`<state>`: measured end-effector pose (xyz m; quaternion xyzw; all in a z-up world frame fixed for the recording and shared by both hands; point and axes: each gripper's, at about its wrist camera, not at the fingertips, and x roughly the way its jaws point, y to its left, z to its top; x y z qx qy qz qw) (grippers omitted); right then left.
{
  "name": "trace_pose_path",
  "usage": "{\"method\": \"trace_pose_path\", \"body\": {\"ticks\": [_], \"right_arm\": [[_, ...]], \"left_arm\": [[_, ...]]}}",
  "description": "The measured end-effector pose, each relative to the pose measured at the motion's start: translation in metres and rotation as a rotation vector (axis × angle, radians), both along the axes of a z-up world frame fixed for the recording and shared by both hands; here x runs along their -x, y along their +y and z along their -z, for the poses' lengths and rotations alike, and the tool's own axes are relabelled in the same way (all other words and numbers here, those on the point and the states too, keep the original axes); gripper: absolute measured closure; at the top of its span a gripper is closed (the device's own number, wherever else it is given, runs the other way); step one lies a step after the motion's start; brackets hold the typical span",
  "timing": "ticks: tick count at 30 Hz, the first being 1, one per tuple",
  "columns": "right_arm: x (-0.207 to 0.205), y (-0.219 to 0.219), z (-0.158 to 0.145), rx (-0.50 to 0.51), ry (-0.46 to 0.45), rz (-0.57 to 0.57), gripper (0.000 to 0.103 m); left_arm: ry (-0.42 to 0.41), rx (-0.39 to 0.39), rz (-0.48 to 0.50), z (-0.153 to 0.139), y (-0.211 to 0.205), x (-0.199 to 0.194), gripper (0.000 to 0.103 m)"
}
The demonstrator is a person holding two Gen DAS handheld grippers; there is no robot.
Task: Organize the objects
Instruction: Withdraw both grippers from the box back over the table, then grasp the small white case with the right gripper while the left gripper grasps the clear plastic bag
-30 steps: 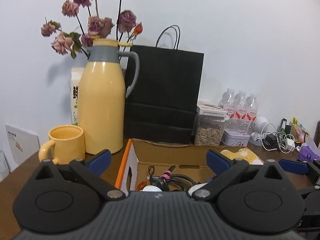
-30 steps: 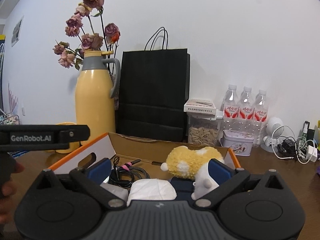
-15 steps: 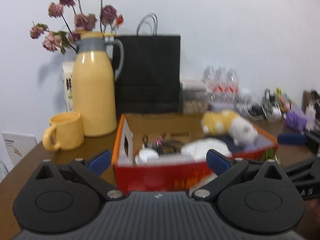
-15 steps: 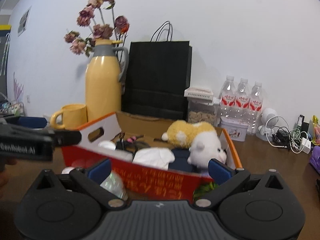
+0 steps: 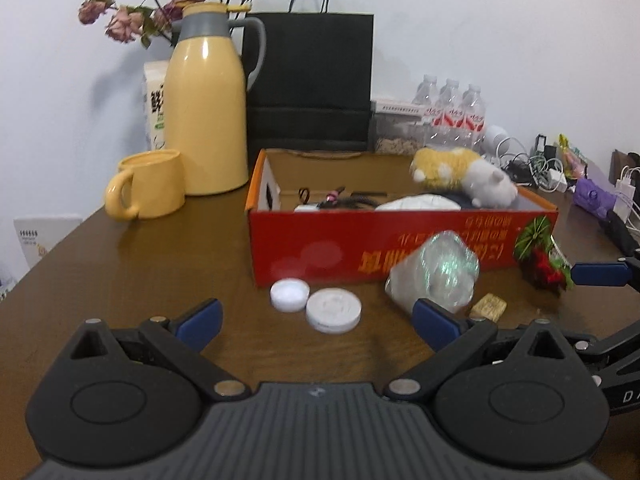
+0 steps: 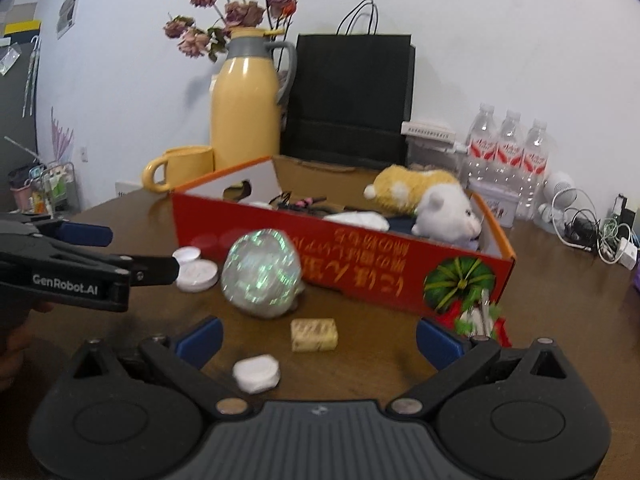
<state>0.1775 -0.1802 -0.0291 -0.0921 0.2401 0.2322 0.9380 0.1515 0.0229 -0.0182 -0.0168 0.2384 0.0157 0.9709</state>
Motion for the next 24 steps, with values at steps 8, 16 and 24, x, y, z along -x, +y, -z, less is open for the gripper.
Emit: {"method": "trace_pose_path", "body": {"ticks": [8,16,24], "right_arm": [[0.011,0.009,0.009,0.024,0.051,-0.042,0.010],[0.000,0.017,0.015,0.008,0.138,-0.076,0.057],[0.004,0.018,0.014,-0.007,0.134,-0.096,0.077]], "left_arm": [[0.000,0.001,-0.003,0.001,-0.001,0.007,0.000],[0.019,0.021,-0.007,0.003,0.001,0.005,0.000],[0.040,0.030,-0.018,0.005,0.003,0.003,0.000]]}}
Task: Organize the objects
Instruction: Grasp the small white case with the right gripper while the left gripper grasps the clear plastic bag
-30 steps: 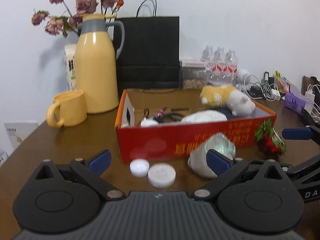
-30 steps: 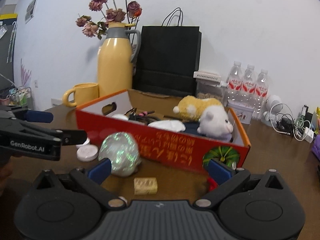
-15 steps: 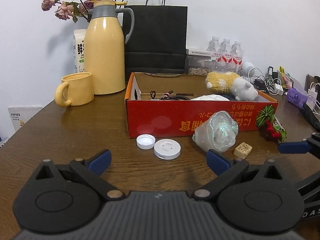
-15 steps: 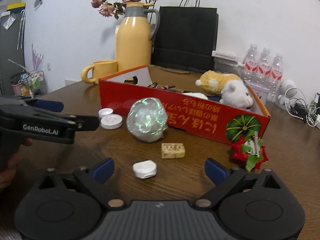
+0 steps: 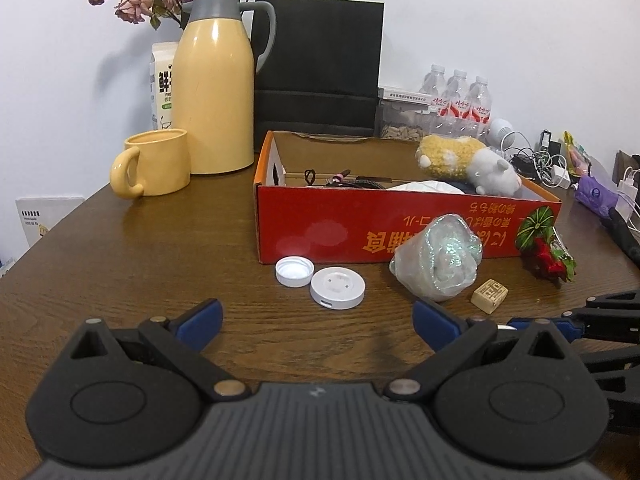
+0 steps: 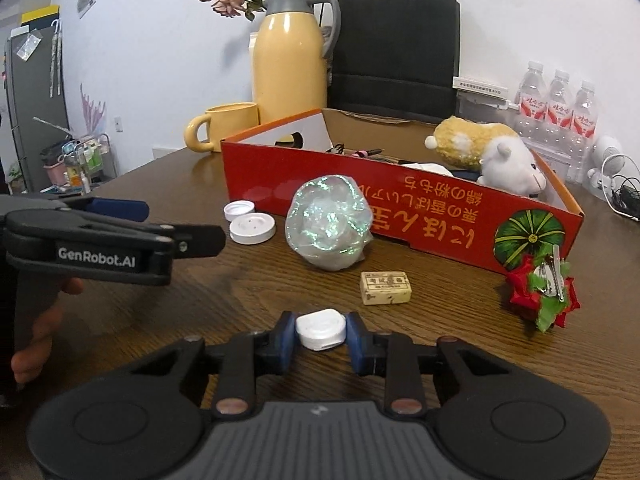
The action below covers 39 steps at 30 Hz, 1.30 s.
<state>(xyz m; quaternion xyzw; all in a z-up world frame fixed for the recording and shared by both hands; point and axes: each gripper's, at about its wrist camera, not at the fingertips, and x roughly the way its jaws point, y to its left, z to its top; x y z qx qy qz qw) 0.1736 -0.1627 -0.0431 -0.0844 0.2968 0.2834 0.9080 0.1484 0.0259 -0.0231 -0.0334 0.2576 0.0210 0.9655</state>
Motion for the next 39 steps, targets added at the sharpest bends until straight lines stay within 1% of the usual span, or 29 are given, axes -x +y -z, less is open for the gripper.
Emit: {"method": "trace_pose_path", "body": {"ticks": [5,10,13,18,22,26,33,39], "right_arm": [[0.002,-0.004,-0.004,-0.012,-0.040,0.034,0.077],[0.002,-0.013,-0.010,-0.036,-0.128,0.105,0.077],[0.000,-0.021,-0.013,-0.042,-0.173,0.142,0.077],[-0.010,-0.035,-0.015,-0.056,-0.197,0.174,0.077],[-0.016,-0.046,-0.016,-0.074,-0.220,0.186,0.077],[-0.023,-0.055,-0.017,-0.079,-0.249,0.187,0.077],[-0.041,-0.067,-0.018,-0.082,-0.273,0.178,0.077],[-0.046,-0.072,-0.017,-0.093,-0.263,0.174,0.077]], "left_arm": [[0.014,0.008,-0.009,0.001,0.002,-0.002,0.000],[0.020,0.021,-0.014,0.002,0.002,-0.004,0.000],[0.008,0.011,-0.016,0.000,-0.001,-0.005,0.000],[-0.006,0.024,0.011,-0.007,-0.016,-0.011,0.000],[-0.005,0.020,0.045,-0.011,-0.038,-0.024,0.000],[0.002,0.016,0.058,-0.013,-0.055,-0.039,0.000],[0.023,0.024,0.015,-0.013,-0.073,-0.066,0.000],[0.050,0.011,-0.012,-0.007,-0.084,-0.080,0.000]]}}
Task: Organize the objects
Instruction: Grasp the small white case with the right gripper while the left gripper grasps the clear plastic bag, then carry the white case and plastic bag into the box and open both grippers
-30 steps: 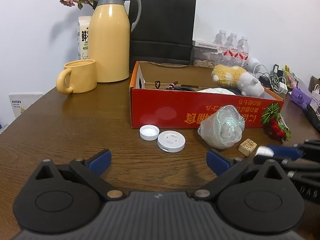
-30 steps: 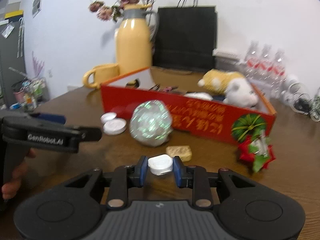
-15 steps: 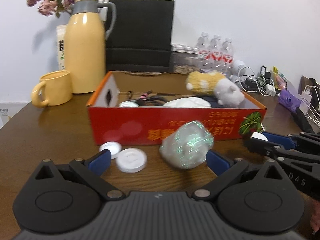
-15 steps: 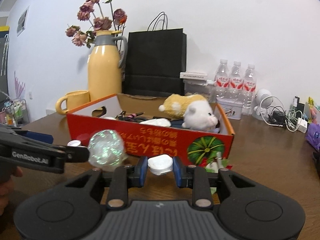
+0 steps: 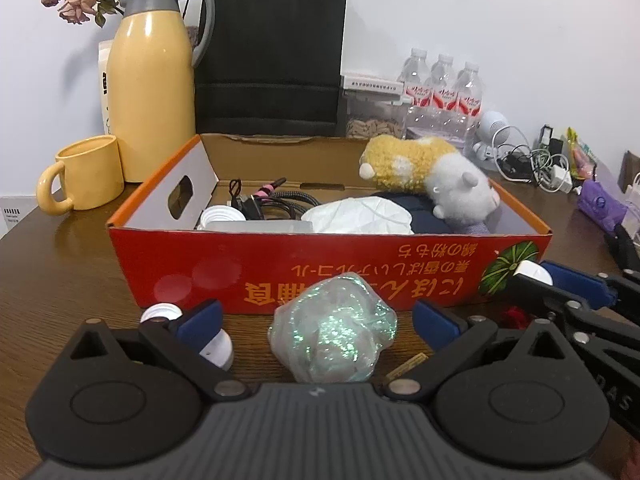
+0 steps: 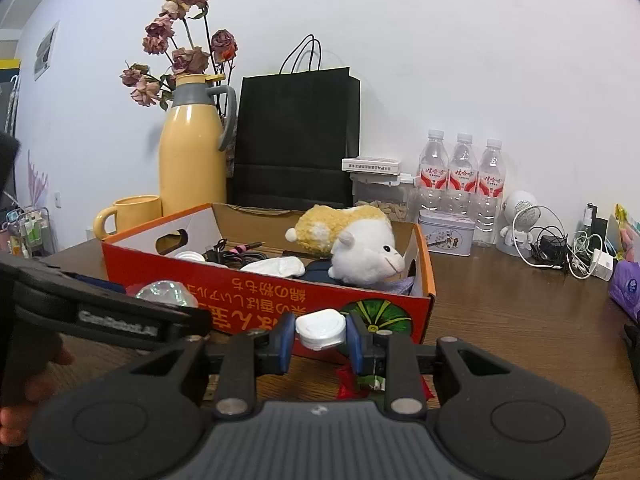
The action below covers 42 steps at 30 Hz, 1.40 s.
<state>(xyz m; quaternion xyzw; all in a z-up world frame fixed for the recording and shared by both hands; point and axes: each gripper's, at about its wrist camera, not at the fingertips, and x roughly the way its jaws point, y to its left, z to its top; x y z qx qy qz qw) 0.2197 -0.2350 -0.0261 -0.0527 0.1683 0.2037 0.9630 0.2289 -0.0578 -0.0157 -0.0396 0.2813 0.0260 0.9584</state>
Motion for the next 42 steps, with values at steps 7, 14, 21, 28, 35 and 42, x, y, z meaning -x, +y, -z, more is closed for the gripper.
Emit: {"method": "trace_pose_path", "body": {"ticks": [7,14,21,28,35,42], "right_arm": [[0.002,0.001,0.000,0.007,-0.004,0.000,0.077],[0.002,0.001,0.000,0.005,-0.002,0.009,0.077],[0.003,0.001,0.000,0.003,-0.009,0.018,0.077],[0.004,-0.002,0.000,-0.020,0.004,0.032,0.077],[0.016,0.001,-0.004,-0.007,-0.041,0.032,0.077],[0.016,0.007,-0.019,-0.034,-0.063,0.009,0.077]], "left_arm": [[0.023,0.012,-0.010,0.007,-0.003,-0.010,0.000],[0.009,0.032,0.008,0.007,-0.001,-0.006,0.002],[0.022,0.027,0.024,0.009,-0.003,-0.002,0.061],[-0.025,0.020,0.036,0.002,-0.001,0.011,0.062],[-0.092,0.025,0.071,-0.011,0.002,0.032,0.062],[-0.178,0.039,0.092,-0.039,0.008,0.044,0.062]]}}
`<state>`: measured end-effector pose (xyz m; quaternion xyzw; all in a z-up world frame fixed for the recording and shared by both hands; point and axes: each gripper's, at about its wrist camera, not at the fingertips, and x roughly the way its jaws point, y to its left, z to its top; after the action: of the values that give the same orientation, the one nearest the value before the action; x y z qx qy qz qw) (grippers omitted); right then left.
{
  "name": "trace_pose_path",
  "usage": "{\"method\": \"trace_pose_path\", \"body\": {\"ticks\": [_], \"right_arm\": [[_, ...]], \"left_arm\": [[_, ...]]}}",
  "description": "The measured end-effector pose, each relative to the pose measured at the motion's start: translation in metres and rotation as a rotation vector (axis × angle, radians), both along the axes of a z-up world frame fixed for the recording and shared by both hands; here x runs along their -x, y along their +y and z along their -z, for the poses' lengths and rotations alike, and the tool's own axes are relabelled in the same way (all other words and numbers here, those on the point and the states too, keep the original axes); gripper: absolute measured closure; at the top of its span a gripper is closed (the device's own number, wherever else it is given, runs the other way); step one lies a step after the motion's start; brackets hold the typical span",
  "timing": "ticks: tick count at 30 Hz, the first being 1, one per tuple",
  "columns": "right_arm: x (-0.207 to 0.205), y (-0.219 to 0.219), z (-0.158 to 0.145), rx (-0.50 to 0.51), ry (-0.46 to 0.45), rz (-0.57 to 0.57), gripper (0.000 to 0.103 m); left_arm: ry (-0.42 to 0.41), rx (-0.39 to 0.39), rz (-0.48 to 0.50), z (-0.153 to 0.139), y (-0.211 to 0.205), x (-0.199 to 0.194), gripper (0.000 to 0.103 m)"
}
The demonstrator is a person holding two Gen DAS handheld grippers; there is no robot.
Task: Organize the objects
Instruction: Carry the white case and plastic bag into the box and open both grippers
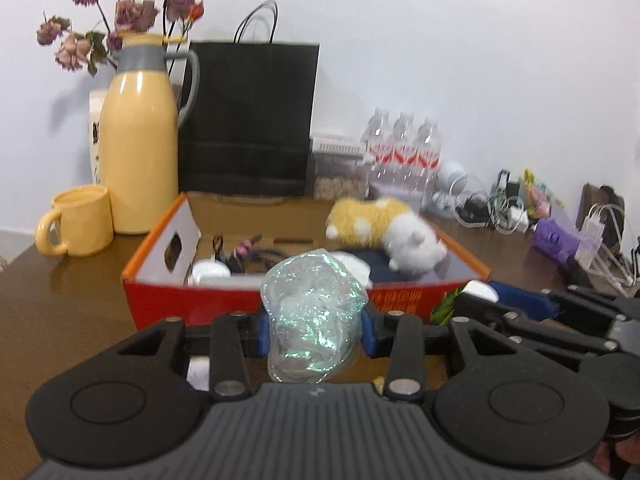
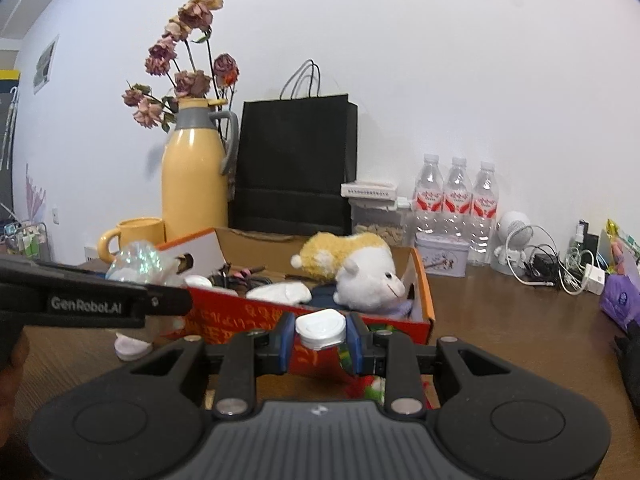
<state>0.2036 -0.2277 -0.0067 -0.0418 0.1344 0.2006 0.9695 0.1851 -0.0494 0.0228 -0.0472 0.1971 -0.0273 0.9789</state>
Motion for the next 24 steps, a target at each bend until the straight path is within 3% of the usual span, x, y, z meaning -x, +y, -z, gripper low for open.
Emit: {"method": "trace_pose_path", "body": {"ticks": [11,18,24], "right_arm": [[-0.039,0.040,-0.031,-0.011,-0.026,-0.066,0.077],[-0.083,0.075,-0.030,-0.013,-0.005,-0.063,0.077],[-0.103,0.077,-0.013,-0.017,0.031,-0.029,0.077]], "left_arm": [[-0.098,-0.004,-0.060,-0.041,0.027,-0.038,0.062],[-0.096,0.000,-0.107,-0.038,0.045,-0.080,0.062],[-0.036,0.002,-0.117,-0.021,0.056,-0.109,0.062]]}}
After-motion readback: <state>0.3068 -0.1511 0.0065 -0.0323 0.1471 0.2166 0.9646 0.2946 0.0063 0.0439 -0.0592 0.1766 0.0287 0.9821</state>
